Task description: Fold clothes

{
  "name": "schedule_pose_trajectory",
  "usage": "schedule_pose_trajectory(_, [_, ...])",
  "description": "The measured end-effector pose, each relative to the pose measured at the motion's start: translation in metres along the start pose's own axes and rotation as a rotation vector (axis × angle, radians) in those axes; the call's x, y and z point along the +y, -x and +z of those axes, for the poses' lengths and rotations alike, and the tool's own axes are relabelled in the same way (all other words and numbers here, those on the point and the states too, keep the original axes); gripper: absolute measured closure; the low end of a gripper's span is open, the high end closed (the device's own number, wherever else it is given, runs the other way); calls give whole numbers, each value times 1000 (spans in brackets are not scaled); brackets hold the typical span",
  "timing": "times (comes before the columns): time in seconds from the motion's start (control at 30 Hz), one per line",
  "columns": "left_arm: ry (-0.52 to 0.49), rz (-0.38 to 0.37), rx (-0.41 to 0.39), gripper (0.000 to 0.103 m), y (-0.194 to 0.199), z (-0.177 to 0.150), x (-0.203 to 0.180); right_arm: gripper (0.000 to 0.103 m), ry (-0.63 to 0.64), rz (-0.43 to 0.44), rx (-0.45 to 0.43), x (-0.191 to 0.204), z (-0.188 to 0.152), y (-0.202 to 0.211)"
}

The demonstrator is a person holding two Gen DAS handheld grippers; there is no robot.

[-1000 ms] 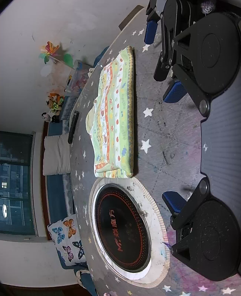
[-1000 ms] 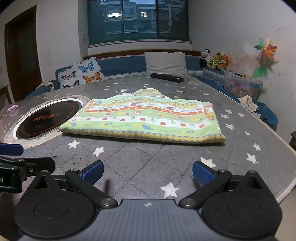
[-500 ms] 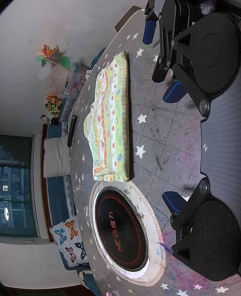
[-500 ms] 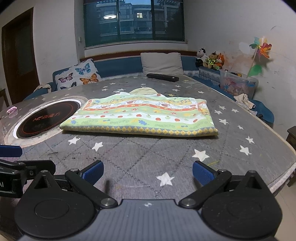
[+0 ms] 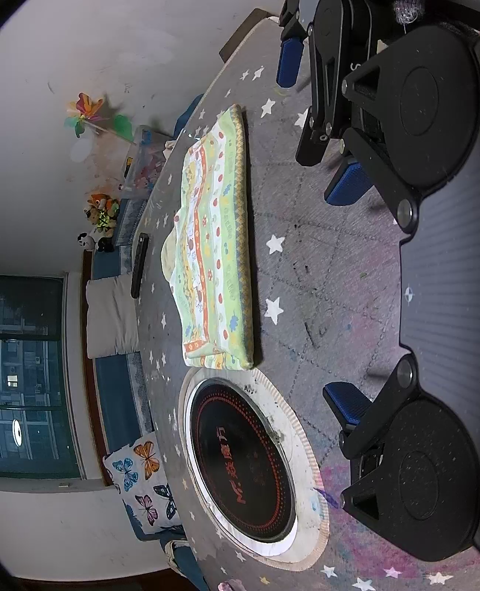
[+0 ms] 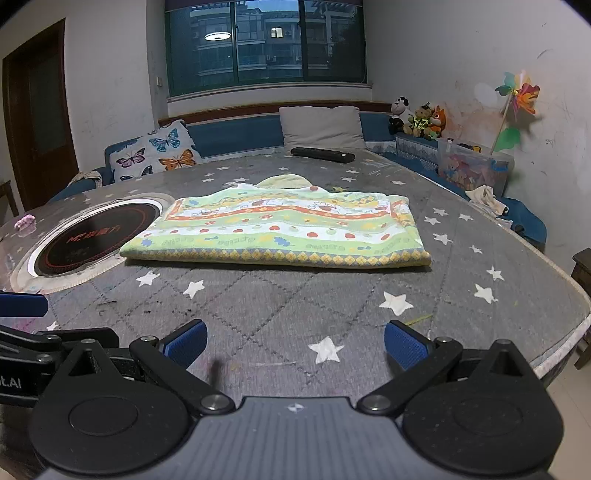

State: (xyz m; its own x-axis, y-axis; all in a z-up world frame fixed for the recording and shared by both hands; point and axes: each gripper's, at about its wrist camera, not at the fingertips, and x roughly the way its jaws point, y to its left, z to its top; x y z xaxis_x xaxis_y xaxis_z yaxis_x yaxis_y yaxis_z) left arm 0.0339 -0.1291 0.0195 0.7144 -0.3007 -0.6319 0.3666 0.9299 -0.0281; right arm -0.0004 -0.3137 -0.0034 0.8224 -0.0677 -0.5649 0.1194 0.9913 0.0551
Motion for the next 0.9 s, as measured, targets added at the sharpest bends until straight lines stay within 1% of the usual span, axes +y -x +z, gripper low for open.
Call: schedule_pose_trajectory(0.9, [-13,2,-6,0,0,-1,-3,0,3,-1,-6,1,0,1])
